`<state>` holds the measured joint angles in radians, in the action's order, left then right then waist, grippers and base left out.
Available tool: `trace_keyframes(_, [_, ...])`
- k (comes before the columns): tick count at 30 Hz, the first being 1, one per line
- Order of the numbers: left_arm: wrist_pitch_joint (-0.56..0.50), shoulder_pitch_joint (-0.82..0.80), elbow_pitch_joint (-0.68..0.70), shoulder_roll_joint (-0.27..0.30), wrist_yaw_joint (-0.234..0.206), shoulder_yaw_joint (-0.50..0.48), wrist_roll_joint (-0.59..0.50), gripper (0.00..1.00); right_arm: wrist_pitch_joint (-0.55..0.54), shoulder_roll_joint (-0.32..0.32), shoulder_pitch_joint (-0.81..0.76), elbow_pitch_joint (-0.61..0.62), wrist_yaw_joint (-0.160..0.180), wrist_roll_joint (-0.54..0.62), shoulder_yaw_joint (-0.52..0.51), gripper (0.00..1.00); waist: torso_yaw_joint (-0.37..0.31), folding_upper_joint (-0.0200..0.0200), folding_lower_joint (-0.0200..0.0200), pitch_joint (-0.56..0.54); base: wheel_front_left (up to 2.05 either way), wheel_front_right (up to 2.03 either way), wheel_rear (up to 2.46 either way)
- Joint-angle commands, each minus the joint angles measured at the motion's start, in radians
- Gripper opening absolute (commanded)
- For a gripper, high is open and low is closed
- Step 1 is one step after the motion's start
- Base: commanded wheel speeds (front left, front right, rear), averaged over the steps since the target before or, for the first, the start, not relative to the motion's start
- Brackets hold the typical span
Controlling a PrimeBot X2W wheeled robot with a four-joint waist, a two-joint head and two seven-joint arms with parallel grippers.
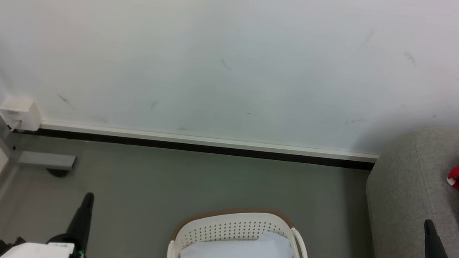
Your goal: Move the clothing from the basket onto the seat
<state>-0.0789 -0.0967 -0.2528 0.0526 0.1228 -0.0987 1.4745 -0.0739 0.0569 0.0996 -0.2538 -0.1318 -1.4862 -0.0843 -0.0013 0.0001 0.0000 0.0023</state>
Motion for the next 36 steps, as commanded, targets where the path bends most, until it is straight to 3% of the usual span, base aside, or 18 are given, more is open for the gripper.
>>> trace_keyframes(1, [-0.008,-0.011,0.006,0.002,0.006,-0.008,0.031,0.00,-0.008,-0.001,0.012,0.009,0.002,-0.022,-0.008,0.00,0.000,-0.0001,0.0000,0.000,0.00,0.00,0.00])
trace_keyframes(20, [-0.040,-0.016,0.009,-0.002,0.011,-0.018,0.148,0.00,-0.040,-0.004,0.014,0.012,0.002,-0.136,-0.030,0.00,0.001,-0.0001,0.0000,0.001,0.00,0.00,0.00])
trace_keyframes(36, [-0.039,-0.016,0.009,-0.002,0.010,-0.017,0.144,0.00,-0.040,-0.004,0.013,0.011,0.002,-0.129,-0.030,0.00,0.001,-0.0001,0.0000,0.001,0.00,0.00,0.00])
